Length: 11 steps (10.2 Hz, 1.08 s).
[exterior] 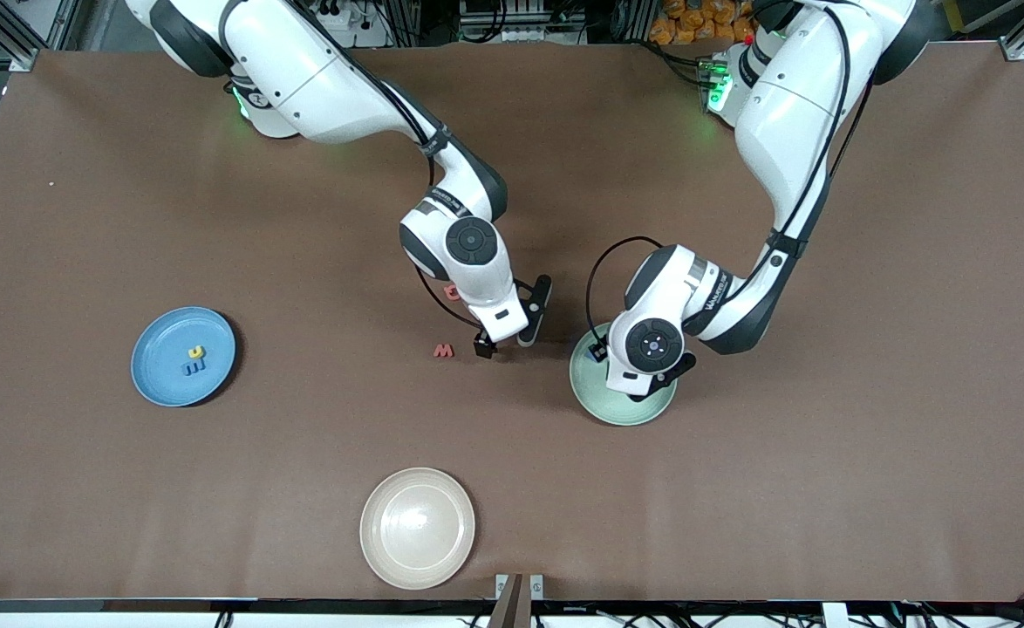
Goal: Sort upper and lower case letters into plates
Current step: 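Drop the teal R into the green plate while the right gripper reaches letters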
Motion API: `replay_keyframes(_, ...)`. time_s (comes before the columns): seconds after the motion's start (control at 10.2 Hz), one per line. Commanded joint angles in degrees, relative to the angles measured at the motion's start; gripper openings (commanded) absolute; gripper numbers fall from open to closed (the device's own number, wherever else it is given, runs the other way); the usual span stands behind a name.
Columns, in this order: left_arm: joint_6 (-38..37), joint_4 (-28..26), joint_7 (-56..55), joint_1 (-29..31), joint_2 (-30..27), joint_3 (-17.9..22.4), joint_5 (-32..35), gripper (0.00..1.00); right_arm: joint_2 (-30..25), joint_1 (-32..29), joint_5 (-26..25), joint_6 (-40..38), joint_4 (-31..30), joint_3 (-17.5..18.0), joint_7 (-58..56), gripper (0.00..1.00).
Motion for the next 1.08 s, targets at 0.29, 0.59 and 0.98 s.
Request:
replay_keyframes(0.29,-0.73,-0.9,-0.06,-0.13,-1.72,-0.02,0.78,1.0,2.31,2.0,-1.69,2.13,1.57,-1.52,2.83,1.0)
replay_keyframes(0.59,-0.73,-0.9,-0.06,-0.21,-1.54,-0.02,0.78,1.0,2.49,2.08,-2.03,2.32,1.57,-1.79,2.83,1.0)
replay_keyframes(0.98,-0.73,-0.81,-0.14,-0.3,-1.54,-0.02,0.78,1.0,2.14,1.56,-4.5,2.06,1.56,-1.88,2.57,0.0)
